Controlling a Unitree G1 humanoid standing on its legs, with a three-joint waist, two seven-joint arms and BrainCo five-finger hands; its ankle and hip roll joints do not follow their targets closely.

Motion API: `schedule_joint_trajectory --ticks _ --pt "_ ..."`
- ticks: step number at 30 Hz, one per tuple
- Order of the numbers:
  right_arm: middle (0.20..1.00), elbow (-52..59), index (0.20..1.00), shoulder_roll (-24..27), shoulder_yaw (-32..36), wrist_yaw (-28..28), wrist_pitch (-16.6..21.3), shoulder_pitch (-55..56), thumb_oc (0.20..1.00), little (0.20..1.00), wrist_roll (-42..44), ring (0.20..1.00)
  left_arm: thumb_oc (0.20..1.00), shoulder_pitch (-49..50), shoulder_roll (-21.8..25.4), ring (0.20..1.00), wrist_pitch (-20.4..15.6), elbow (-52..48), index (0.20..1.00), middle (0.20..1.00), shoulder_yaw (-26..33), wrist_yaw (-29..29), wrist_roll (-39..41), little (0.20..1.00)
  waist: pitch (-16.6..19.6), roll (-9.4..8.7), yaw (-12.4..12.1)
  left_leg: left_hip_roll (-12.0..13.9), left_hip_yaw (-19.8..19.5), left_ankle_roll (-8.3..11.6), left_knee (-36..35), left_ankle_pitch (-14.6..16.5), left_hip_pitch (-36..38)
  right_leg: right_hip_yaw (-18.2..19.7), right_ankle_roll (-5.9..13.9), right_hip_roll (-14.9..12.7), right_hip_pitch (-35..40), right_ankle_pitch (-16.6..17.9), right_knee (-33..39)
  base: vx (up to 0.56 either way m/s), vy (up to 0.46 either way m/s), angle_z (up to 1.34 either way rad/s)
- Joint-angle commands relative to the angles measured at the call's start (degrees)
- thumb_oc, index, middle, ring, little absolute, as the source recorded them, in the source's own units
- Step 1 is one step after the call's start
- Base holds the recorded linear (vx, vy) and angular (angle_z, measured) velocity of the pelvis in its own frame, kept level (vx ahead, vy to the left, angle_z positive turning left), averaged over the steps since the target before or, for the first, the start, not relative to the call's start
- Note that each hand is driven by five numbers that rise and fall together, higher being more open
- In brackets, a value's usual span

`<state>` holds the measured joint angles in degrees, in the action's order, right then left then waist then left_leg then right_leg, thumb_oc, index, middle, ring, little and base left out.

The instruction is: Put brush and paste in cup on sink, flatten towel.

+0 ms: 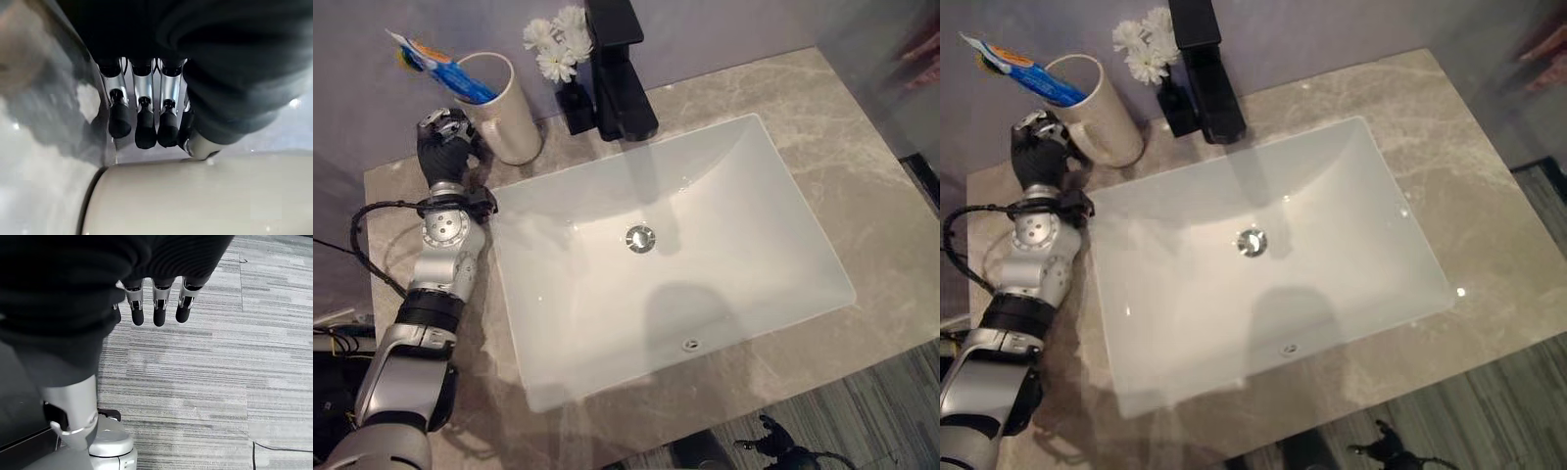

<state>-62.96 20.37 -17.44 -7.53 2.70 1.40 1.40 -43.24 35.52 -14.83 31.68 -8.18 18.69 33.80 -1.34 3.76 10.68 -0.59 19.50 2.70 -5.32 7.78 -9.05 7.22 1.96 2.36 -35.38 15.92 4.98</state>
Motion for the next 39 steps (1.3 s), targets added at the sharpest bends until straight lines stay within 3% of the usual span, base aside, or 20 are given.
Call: schedule_joint_trajectory --ticks 1,13,18,20,21,26,31,32,34,36,37,38,39 --pt "1.0 0.4 1.0 3.0 1.0 -1.6 0.8 -0.7 1.0 1.0 0.8 1.0 0.2 1.9 -3.0 0.2 -0.1 2.7 0.2 0.2 -0.9 0.4 -0.6 0.2 -3.1 1.83 3.0 2.4 -2.2 2.25 0.3 -5.1 1.2 -0.6 3.23 0.0 7.0 -4.4 0.0 0.01 -0.011 -0.08" --pt "1.0 -2.9 1.0 1.9 2.0 -2.4 1.0 -0.4 1.0 1.0 0.8 1.0 0.2 5.2 -4.8 0.2 0.8 3.9 0.2 0.2 3.9 7.3 -7.7 0.2 -1.4 1.32 2.0 2.0 -3.5 1.75 0.3 -3.8 2.6 -2.3 3.68 -1.2 8.8 -4.6 0.0 0.0 0.0 0.0" --pt "1.0 -5.1 1.0 0.8 2.9 -1.9 0.6 -1.0 1.0 1.0 0.3 1.0 0.2 14.8 -5.9 0.2 -1.0 -4.8 0.2 0.2 9.1 8.5 -10.0 0.2 -0.4 0.61 0.4 1.2 -6.1 1.4 0.3 -3.8 4.1 -4.4 3.86 -3.1 11.3 -4.5 0.0 -0.02 0.019 0.09" --pt "1.0 -7.4 1.0 -0.8 5.5 -1.4 0.4 -0.5 1.0 1.0 0.9 1.0 0.2 33.2 -7.7 0.2 -4.6 -21.2 0.2 0.2 17.3 5.6 -13.4 0.2 0.2 -0.25 -2.5 0.5 -9.0 0.77 0.3 -3.7 6.0 -6.7 4.01 -4.4 14.5 -5.0 0.0 -0.05 0.067 0.25" --pt "1.0 -7.4 1.0 -0.8 5.4 -1.4 0.4 -0.5 1.0 1.0 0.9 1.0 0.2 33.4 -7.7 0.2 -4.5 -21.4 0.2 0.2 17.5 5.6 -13.4 0.2 0.2 -0.43 -2.3 0.3 -9.0 0.77 0.3 -3.9 5.9 -6.6 3.99 -4.6 14.4 -4.8 0.0 -0.04 0.068 0.21" --pt "1.0 -11.7 1.0 -2.1 7.0 -1.2 -0.6 -0.8 1.0 1.0 -0.6 1.0 0.2 49.3 -10.0 0.2 -5.6 -30.2 0.2 0.2 23.6 3.1 -19.0 0.2 0.9 -2.3 -6.8 -0.7 -12.8 -0.31 0.3 -4.0 8.5 -10.2 4.71 -6.6 19.3 -4.9 0.0 -0.08 0.069 0.46" --pt "1.0 -13.8 1.0 -2.7 8.2 -2.3 -1.2 -2.1 1.0 1.0 -1.2 1.0 0.2 55.1 -14.0 0.2 -4.8 -30.9 0.2 0.2 22.8 0.2 -16.7 0.2 0.9 -4.08 -10.9 -2.0 -19.3 -1.52 0.3 -4.3 10.7 -16.7 5.85 -9.5 24.7 -5.0 -0.5 -0.1 0.096 0.87" --pt "1.0 -13.1 1.0 -3.0 8.7 -2.5 -0.8 -2.4 1.0 1.0 -0.3 1.0 0.2 56.1 -13.4 0.2 -3.8 -29.1 0.2 0.2 21.9 -0.1 -18.5 0.2 0.5 -4.47 -11.8 -2.3 -22.0 -2.17 0.3 -4.0 11.9 -18.8 6.18 -10.5 26.8 -5.1 -1.3 -0.1 0.141 0.83" --pt "1.0 -13.1 1.0 -3.1 8.7 -2.5 -0.8 -2.4 1.0 1.0 -0.3 1.0 0.2 56.0 -13.3 0.2 -3.8 -29.1 0.2 0.2 21.9 -0.1 -18.5 0.2 0.4 -4.66 -11.5 -2.6 -22.3 -2.24 0.3 -4.4 11.8 -19.1 6.23 -10.8 26.8 -4.9 -1.3 -0.06 0.095 0.82" --pt "1.0 -11.8 1.0 -3.7 8.3 -2.4 -0.6 -2.6 1.0 1.0 0.0 1.0 0.2 57.1 -13.2 0.2 -1.3 -22.9 0.2 0.2 19.5 -0.8 -21.0 0.2 0.1 -5.84 -12.6 -3.8 -24.7 -3.33 0.3 -4.3 13.1 -21.1 7.07 -12.5 28.4 -4.2 -2.6 -0.11 0.184 0.6" --pt "1.0 -11.3 1.0 -4.0 8.3 -2.3 -0.5 -2.5 1.0 1.0 0.1 1.0 1.0 57.1 -13.4 1.0 0.9 -18.1 1.0 1.0 18.3 -1.3 -21.9 1.0 -0.2 -6.16 -12.6 -4.3 -25.2 -3.75 0.3 -4.4 13.5 -21.8 7.26 -13.1 29.0 -3.9 -3.0 -0.16 0.22 0.46" --pt "1.0 -10.5 1.0 -3.9 8.3 -2.0 -0.6 -2.8 1.0 1.0 0.0 1.0 1.0 57.1 -13.1 1.0 6.2 -10.1 1.0 1.0 15.6 -4.4 -24.5 1.0 -0.8 -6.17 -11.9 -5.0 -25.3 -4.35 0.3 -4.6 13.6 -21.8 7.7 -13.9 29.0 -2.7 -3.6 -0.13 0.169 0.41" --pt "1.0 -10.5 1.0 -3.9 8.3 -2.0 -0.6 -2.8 1.0 1.0 0.0 1.0 1.0 57.0 -13.1 1.0 6.1 -10.0 1.0 1.0 15.6 -4.4 -24.5 1.0 -0.8 -6.21 -11.9 -5.1 -25.3 -4.38 0.3 -4.7 13.6 -21.8 7.73 -14.0 28.9 -2.7 -3.6 -0.16 0.195 0.31"
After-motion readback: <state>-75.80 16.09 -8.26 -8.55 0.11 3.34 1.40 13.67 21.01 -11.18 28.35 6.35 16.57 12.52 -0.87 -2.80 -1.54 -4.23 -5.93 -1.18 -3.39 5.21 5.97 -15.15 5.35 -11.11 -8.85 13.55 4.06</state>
